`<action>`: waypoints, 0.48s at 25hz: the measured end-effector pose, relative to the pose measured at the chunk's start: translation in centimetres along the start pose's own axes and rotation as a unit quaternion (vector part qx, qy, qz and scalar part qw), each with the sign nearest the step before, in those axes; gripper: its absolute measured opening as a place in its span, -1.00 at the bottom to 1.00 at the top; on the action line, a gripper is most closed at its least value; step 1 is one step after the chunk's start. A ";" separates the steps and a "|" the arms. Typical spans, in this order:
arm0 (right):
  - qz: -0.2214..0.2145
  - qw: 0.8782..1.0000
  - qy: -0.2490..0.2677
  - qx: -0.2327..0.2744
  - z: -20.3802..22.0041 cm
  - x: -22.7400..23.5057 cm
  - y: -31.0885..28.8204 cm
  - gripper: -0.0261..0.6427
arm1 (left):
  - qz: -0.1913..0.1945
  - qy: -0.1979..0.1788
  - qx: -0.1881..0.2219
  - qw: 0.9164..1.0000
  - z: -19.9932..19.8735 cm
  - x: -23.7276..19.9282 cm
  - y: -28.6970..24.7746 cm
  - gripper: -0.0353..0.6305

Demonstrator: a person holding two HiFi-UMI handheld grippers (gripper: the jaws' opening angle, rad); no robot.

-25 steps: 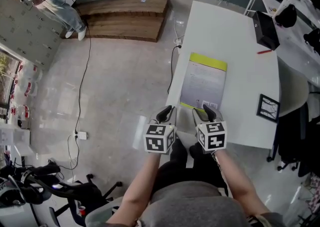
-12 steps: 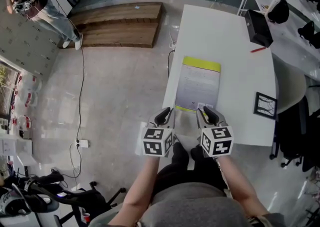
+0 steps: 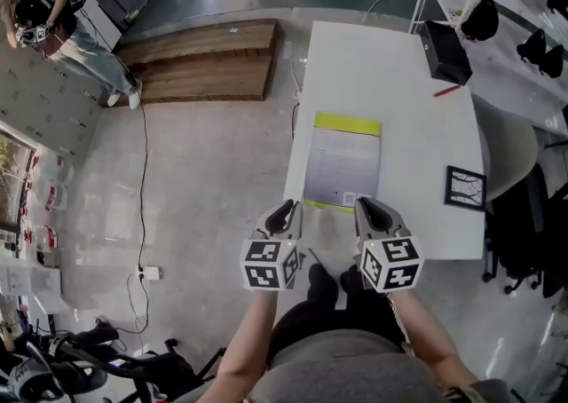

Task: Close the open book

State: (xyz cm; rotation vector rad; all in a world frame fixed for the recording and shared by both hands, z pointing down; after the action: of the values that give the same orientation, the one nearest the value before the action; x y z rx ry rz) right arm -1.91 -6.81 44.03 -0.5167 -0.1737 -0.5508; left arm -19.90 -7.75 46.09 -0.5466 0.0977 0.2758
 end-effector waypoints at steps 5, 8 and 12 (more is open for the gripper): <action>0.008 1.000 -0.006 0.017 -0.6 0.6 1.1 -0.90 | 0.002 -0.001 0.015 1.000 -0.9 0.1 0.4 -0.74; 0.006 1.000 -0.007 0.026 -1.0 0.8 1.7 -0.90 | 0.002 -0.006 0.023 1.000 -1.3 0.4 0.5 -0.74; 0.007 0.999 -0.009 0.038 -1.6 0.7 2.4 -0.91 | 0.004 -0.011 0.031 0.999 -1.9 0.7 1.0 -0.74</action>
State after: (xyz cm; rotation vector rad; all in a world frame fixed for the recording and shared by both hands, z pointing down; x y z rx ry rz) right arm 0.01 -6.24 41.82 -0.4487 -0.2063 -0.5242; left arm -19.56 -7.77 43.91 -0.4815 0.0878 0.2856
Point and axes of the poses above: the fingertips, and each gripper's own axes: y backward along the fingers, x to its right, z out of its underside, the point moved 5 cm from there along y, backward along the fingers, and after that the axes turned 10 degrees about -z, right-handed, at the moved point
